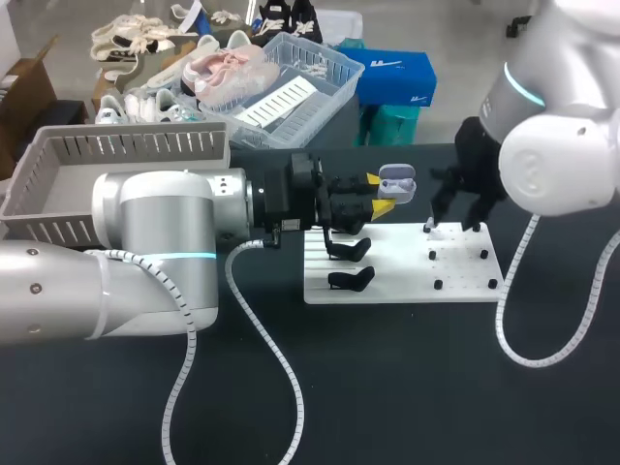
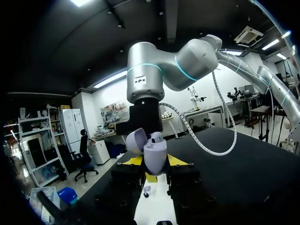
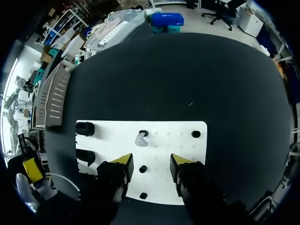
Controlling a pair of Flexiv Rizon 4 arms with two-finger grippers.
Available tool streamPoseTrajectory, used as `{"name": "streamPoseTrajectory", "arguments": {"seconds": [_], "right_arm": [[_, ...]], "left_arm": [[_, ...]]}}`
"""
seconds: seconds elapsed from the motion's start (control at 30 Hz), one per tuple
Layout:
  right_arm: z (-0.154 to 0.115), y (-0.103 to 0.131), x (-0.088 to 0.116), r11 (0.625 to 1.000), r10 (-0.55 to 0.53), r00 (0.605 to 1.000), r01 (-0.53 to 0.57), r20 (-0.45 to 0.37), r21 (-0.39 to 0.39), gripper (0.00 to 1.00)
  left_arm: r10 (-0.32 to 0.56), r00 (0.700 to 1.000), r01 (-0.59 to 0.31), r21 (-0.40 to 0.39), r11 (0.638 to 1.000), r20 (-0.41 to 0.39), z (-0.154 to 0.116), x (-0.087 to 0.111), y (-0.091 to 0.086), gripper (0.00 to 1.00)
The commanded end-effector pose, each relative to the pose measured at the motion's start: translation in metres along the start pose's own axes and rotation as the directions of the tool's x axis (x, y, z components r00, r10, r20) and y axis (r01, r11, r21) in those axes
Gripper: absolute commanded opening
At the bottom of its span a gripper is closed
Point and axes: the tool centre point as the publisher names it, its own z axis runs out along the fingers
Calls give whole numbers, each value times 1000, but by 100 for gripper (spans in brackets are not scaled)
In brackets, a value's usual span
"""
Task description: Pick up each earbud case from the left stands, insert the matching earbuds, close the lid, and place the case in the box.
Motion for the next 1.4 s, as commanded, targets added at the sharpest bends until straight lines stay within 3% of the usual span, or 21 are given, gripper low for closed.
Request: {"name": "streamPoseTrajectory", "arguments": {"seconds": [0.03, 0.77, 1.3, 1.4], "right_arm": [[6, 1, -5, 1000, 10, 1000, -10, -5, -9, 48], [19, 16, -7, 990, 120, 993, -121, -18, -75, 49], [24, 21, -12, 983, 158, 987, -160, -33, -93, 45], [25, 20, -11, 976, 193, 980, -196, -36, -93, 40]], "left_arm": [[2, 1000, -2, -5, 1000, 0, 1, 0, 0, 0], [2, 1000, -2, -5, 1000, 0, 1, 0, 0, 0], [2, 1000, -2, -5, 1000, 0, 1, 0, 0, 0], [2, 1000, -2, -5, 1000, 0, 1, 0, 0, 0]]}}
